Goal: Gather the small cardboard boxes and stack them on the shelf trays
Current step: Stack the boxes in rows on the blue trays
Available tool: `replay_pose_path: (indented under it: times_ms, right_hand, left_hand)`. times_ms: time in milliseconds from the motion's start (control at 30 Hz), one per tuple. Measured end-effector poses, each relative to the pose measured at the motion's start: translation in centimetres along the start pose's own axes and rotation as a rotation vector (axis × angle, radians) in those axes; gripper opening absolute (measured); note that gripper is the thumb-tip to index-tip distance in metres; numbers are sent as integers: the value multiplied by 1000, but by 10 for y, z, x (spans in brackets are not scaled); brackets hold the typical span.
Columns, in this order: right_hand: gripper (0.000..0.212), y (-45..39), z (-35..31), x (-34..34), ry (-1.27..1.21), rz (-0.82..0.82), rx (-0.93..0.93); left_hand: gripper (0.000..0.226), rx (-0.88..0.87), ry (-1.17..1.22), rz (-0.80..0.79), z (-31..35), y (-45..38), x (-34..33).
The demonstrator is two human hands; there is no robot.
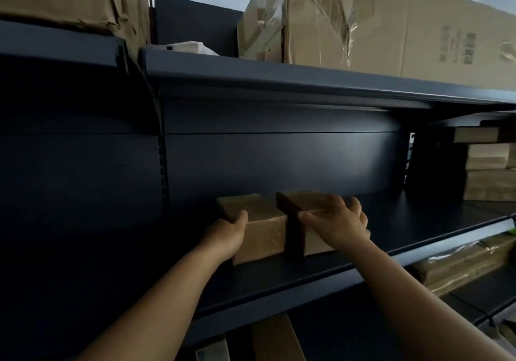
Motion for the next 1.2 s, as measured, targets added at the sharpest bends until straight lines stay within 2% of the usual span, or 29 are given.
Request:
replay_pose_path:
  times_ms: [167, 467, 600, 700, 833, 900, 1067, 1200]
  right_hand:
    - [86, -25, 4, -20, -70, -105, 40]
    - [75, -51, 7, -17, -115, -226, 108]
    - [90, -67, 16, -13, -346, -223, -5]
    - [83, -74, 29, -14, -516, -257, -159]
    - [75, -76, 36, -19, -683, -346, -234]
    - [74, -74, 35, -22, -734, -390, -252]
    - [53, -56, 13, -32, -885, -546, -269]
    - [59, -39, -12, -46, -932, -609, -195]
  left_hand:
    - [73, 64, 75, -35, 6, -14, -11]
    - [73, 185, 377, 50, 16, -12, -22]
    - [57, 190, 508, 131, 12, -10, -19]
    - [48, 204, 535, 142, 13, -5, -20]
    - [38, 209, 552, 168, 15, 1, -20]
    - [37, 200, 568, 214, 12, 4, -15]
    - [47, 180, 638, 302, 1, 21, 7]
    - [52, 138, 668, 409, -17, 49, 34]
Point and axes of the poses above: each hand's wrist, its own y-axis away from the middle knuckle, its own x-axis out of the back of the hand, z = x × y, the point moved 5 cm from there along -y, towards the middle knuckle, and after that the axes turned 13 degrees about -y, right-handed, at the moved point
